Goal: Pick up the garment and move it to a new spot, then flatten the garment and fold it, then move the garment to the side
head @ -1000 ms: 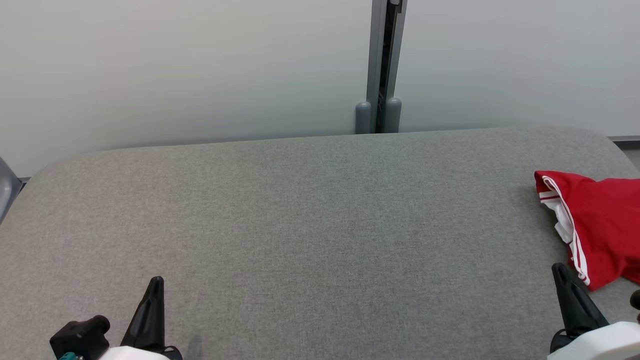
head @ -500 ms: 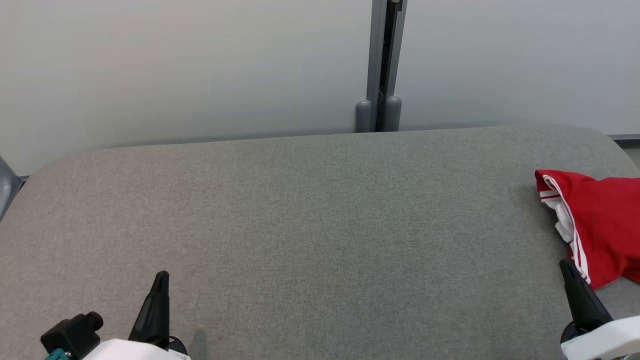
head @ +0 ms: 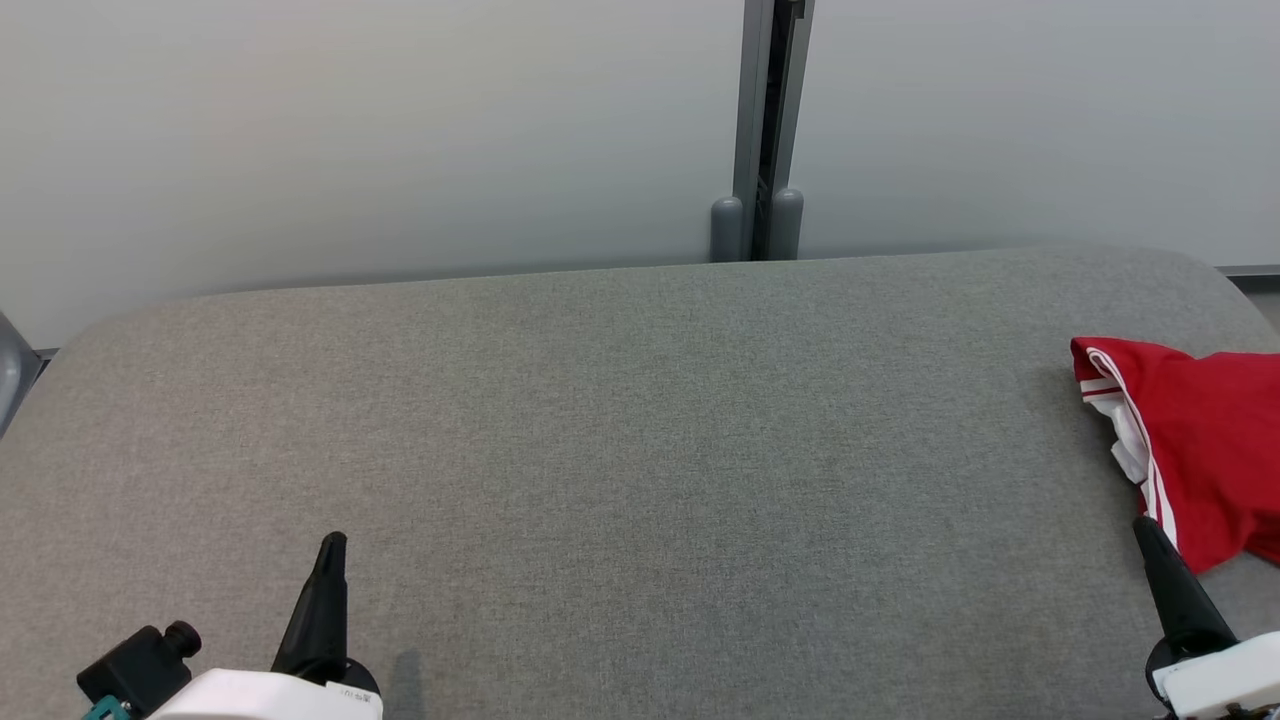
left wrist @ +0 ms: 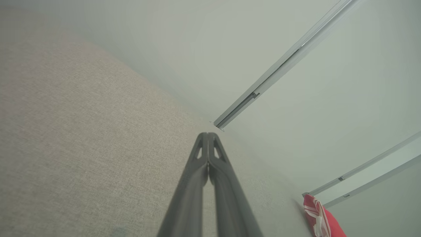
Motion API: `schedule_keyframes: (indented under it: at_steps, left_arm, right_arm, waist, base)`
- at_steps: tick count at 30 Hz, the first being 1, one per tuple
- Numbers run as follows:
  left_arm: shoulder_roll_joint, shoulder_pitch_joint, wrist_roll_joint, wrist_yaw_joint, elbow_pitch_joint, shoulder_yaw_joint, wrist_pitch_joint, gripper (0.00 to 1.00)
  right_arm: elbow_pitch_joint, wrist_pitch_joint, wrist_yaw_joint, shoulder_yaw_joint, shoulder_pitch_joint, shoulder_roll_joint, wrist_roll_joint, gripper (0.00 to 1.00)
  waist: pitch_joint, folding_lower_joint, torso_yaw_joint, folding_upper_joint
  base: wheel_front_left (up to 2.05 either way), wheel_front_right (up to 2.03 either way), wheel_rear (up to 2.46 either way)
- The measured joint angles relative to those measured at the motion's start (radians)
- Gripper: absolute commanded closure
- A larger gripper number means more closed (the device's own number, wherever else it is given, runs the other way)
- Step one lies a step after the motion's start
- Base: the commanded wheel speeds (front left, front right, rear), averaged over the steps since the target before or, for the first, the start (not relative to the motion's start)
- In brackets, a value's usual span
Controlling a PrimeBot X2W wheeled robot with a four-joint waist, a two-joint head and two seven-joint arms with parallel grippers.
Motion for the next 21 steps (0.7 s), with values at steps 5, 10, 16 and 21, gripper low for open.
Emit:
schedule_keyframes:
  at_steps: [5, 10, 16, 21]
  left_arm:
    - [-0.015, -0.004, -0.053, -0.014, 0.005, 0.004, 0.0, 1.0]
    - [-0.023, -0.006, -0.102, -0.031, 0.009, 0.009, 0.002, 1.0]
    - [-0.038, -0.011, -0.156, -0.047, 0.013, 0.014, 0.006, 1.0]
    - [-0.048, -0.023, -0.2, -0.058, 0.016, 0.02, 0.008, 1.0]
  right_arm:
    - [0.008, 0.012, 0.0, -0.014, -0.016, 0.0, 0.062, 1.0]
    - [0.025, 0.024, 0.0, -0.023, -0.019, 0.001, 0.119, 1.0]
    - [0.037, 0.035, 0.0, -0.038, -0.031, 0.002, 0.187, 1.0]
    - [0.046, 0.044, 0.0, -0.048, -0.036, 0.002, 0.238, 1.0]
  waist:
    - [0.002, -0.0001, 0.0, 0.0]
    - [0.003, 0.0, 0.0, 0.0]
    - [0.005, 0.0, 0.0, 0.0]
    - [0.007, 0.0, 0.0, 0.0]
  base:
    - [0.0, 0.0, 0.0]
    - [0.0, 0.0, 0.0]
    - [0.0, 0.0, 0.0]
    - [0.0, 0.0, 0.0]
